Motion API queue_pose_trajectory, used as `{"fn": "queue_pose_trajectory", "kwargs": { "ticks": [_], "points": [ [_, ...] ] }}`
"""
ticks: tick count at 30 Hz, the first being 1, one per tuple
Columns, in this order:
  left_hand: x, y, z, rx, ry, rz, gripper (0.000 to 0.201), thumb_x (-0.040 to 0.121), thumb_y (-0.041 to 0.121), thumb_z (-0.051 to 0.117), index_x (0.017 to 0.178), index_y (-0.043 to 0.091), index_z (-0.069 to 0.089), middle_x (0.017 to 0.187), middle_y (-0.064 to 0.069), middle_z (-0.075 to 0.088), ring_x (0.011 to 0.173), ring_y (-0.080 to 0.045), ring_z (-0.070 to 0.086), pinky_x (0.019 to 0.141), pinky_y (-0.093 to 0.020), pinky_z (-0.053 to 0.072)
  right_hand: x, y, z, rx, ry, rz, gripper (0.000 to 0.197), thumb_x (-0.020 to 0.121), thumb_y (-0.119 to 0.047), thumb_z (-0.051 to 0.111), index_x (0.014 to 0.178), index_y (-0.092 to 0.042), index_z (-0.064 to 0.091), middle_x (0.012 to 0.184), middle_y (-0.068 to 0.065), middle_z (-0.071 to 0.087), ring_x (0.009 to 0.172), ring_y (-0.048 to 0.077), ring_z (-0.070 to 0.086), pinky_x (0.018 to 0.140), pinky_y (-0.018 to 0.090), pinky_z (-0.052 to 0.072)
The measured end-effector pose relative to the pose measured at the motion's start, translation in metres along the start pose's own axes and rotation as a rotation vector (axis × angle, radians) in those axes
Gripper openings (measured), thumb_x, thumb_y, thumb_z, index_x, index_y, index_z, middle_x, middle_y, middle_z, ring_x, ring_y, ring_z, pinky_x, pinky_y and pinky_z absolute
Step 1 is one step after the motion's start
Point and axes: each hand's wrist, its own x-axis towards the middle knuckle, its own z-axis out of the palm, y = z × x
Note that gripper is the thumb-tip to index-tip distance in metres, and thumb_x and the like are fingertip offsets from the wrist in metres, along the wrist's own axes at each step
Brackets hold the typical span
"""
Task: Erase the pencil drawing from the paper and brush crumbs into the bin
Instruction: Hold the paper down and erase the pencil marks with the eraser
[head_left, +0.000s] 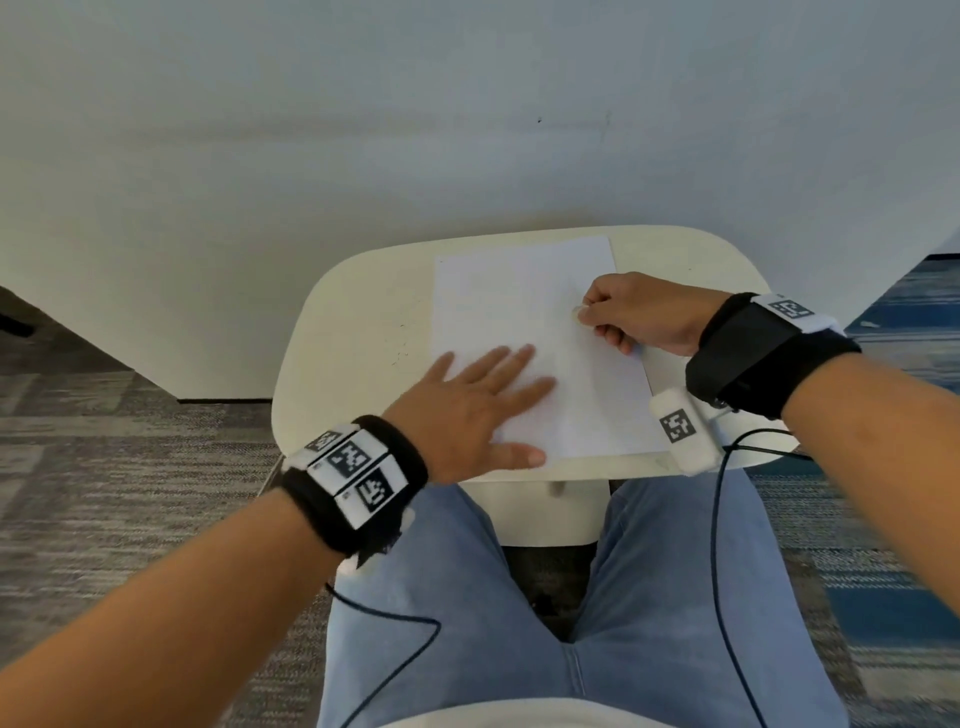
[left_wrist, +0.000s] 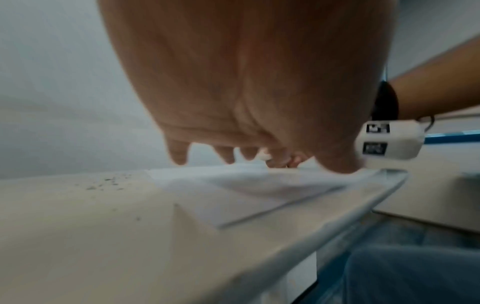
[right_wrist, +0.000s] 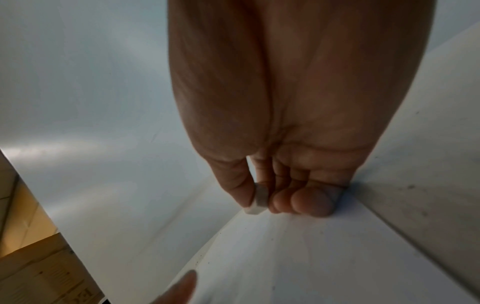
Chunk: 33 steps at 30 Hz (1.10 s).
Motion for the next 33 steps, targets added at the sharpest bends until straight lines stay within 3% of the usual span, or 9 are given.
{"fn": "queue_pose_trajectory", "kwargs": {
  "ticks": [3, 8, 13, 17, 18, 23, 27, 30, 33],
  "points": [
    [0.021, 0.001, -0.005, 0.073, -0.035, 0.099, 0.088, 0.080, 0.085, 0.014, 0.153, 0.044, -0.011, 0.162, 0.008, -0.020, 0.150, -0.013, -0.013, 0.118, -0.053, -0.004, 0.001, 0.000, 0.001, -0.011, 0.007, -0.012, 0.015, 0.097, -0.019, 0.055, 0.085, -0.012, 0.054, 0.073, 0.004, 0.052, 0.060, 0.015, 0.045, 0.054, 0.028, 0.041],
    [0.031, -0.009, -0.014, 0.047, -0.064, -0.502, 0.115, 0.073, 0.093, 0.010, 0.156, 0.017, -0.012, 0.164, -0.008, -0.013, 0.152, -0.023, -0.007, 0.116, -0.062, -0.003, 0.004, 0.002, 0.000, -0.008, -0.003, 0.007, 0.015, 0.097, -0.020, 0.056, 0.084, -0.011, 0.053, 0.074, 0.004, 0.052, 0.061, 0.016, 0.045, 0.055, 0.028, 0.041],
    [0.037, 0.018, -0.015, 0.009, -0.040, -0.106, 0.099, 0.080, 0.087, 0.013, 0.155, 0.029, -0.015, 0.162, 0.003, -0.023, 0.149, -0.015, -0.018, 0.118, -0.058, -0.005, 0.006, 0.004, -0.001, 0.015, 0.007, -0.023, 0.014, 0.097, -0.019, 0.056, 0.086, -0.010, 0.054, 0.072, 0.005, 0.051, 0.061, 0.015, 0.046, 0.055, 0.027, 0.041],
    [0.026, -0.018, -0.027, 0.078, -0.095, -0.562, 0.119, 0.071, 0.095, 0.015, 0.157, 0.016, -0.007, 0.165, -0.004, -0.012, 0.151, -0.019, -0.013, 0.115, -0.063, -0.008, 0.004, 0.005, 0.000, 0.001, 0.003, -0.038, 0.011, 0.094, -0.019, 0.061, 0.093, -0.008, 0.061, 0.071, 0.004, 0.052, 0.059, 0.015, 0.046, 0.053, 0.025, 0.042],
    [0.019, -0.029, -0.028, 0.106, -0.098, -0.574, 0.121, 0.069, 0.097, 0.017, 0.157, 0.017, -0.006, 0.164, -0.004, -0.013, 0.151, -0.020, -0.014, 0.115, -0.063, -0.007, 0.003, 0.004, 0.000, 0.000, -0.001, -0.040, 0.012, 0.093, -0.020, 0.062, 0.095, -0.008, 0.064, 0.069, 0.003, 0.052, 0.058, 0.014, 0.046, 0.053, 0.024, 0.041],
    [-0.003, -0.038, -0.010, 0.027, -0.053, -0.144, 0.114, 0.071, 0.090, 0.044, 0.155, 0.037, -0.012, 0.162, 0.007, -0.023, 0.149, -0.012, -0.017, 0.120, -0.053, -0.002, -0.009, -0.005, 0.001, -0.098, -0.021, -0.087, 0.017, 0.090, -0.025, 0.068, 0.097, -0.011, 0.073, 0.072, -0.003, 0.061, 0.062, 0.010, 0.052, 0.060, 0.019, 0.045],
    [0.003, -0.034, -0.002, -0.068, 0.031, -0.090, 0.112, 0.075, 0.083, 0.049, 0.157, 0.028, -0.004, 0.164, 0.008, -0.013, 0.150, -0.008, -0.006, 0.123, -0.040, 0.007, -0.026, -0.023, 0.032, -0.391, -0.123, -0.328, 0.016, 0.086, -0.028, 0.071, 0.097, -0.018, 0.077, 0.087, -0.010, 0.072, 0.076, 0.001, 0.062, 0.074, 0.015, 0.047],
    [0.006, -0.030, -0.003, -0.128, 0.040, -0.092, 0.116, 0.072, 0.079, 0.058, 0.158, 0.022, 0.004, 0.164, 0.009, -0.008, 0.150, -0.005, 0.000, 0.121, -0.035, 0.018, -0.032, -0.027, 0.053, -0.447, -0.121, -0.367, 0.014, 0.084, -0.024, 0.071, 0.094, -0.019, 0.078, 0.070, -0.016, 0.065, 0.063, -0.003, 0.056, 0.062, 0.006, 0.042],
    [0.010, -0.031, -0.003, -0.152, 0.032, -0.077, 0.116, 0.070, 0.080, 0.060, 0.158, 0.029, 0.004, 0.165, 0.010, -0.008, 0.150, -0.005, -0.001, 0.119, -0.040, 0.023, -0.038, -0.025, 0.066, -0.457, -0.053, -0.374, 0.014, 0.084, -0.021, 0.069, 0.094, -0.015, 0.077, 0.072, -0.012, 0.064, 0.064, 0.004, 0.056, 0.061, 0.011, 0.039]
  ]
}}
